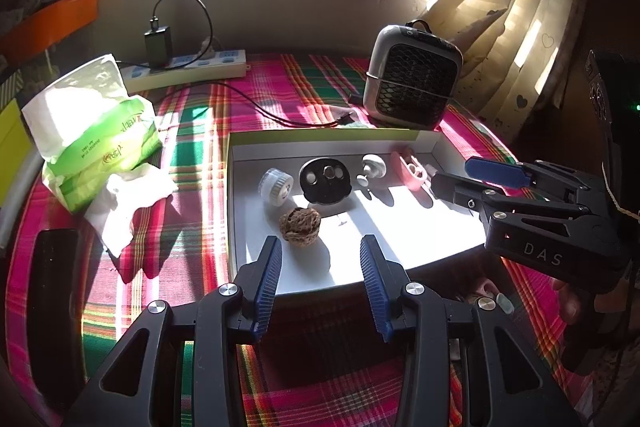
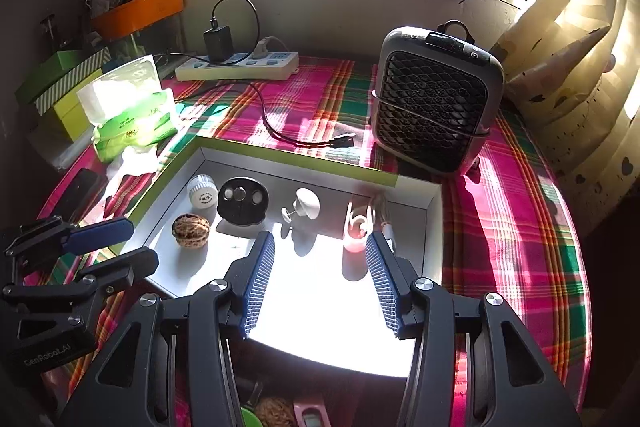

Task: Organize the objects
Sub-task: 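Withdraw both open tools from the box toward the remaining objects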

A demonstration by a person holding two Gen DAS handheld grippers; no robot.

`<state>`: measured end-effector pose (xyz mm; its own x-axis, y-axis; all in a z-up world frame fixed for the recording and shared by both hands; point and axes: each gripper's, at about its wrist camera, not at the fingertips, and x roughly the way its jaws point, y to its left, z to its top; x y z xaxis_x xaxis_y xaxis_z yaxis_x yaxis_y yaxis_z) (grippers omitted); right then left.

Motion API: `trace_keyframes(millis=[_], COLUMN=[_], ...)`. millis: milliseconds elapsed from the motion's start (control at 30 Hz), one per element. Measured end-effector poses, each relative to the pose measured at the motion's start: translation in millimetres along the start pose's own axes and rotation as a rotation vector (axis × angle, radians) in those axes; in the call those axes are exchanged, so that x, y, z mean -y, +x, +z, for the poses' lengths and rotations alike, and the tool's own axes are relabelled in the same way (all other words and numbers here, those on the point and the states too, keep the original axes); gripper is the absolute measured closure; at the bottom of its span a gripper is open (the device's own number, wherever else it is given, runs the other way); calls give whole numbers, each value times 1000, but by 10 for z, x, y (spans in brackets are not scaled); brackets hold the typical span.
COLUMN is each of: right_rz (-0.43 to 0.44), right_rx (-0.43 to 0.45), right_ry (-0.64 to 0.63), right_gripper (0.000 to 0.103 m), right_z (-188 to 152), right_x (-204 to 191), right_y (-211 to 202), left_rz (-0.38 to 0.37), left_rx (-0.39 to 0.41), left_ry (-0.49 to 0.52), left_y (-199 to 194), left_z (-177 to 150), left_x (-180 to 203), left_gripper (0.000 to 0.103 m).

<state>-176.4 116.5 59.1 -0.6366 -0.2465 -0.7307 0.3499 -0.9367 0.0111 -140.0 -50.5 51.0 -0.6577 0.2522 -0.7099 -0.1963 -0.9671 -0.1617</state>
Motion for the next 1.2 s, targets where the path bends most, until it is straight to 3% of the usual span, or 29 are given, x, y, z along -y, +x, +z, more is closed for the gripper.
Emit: trace_keyframes(millis=[733,1200], right_rz=[-16,51], right_rx=[8,-34], right_ry=[87,72], right_gripper=[54,54], right_z=[-634,-948], right_x=[245,295], right_y=[-433,-483], left_rz=[-120,-148], left_rx=[-41,-99], left_ry=[114,218], left_y=[-97,42], left_z=[-305,-370], left_x=[302,441], left_gripper=[63,61])
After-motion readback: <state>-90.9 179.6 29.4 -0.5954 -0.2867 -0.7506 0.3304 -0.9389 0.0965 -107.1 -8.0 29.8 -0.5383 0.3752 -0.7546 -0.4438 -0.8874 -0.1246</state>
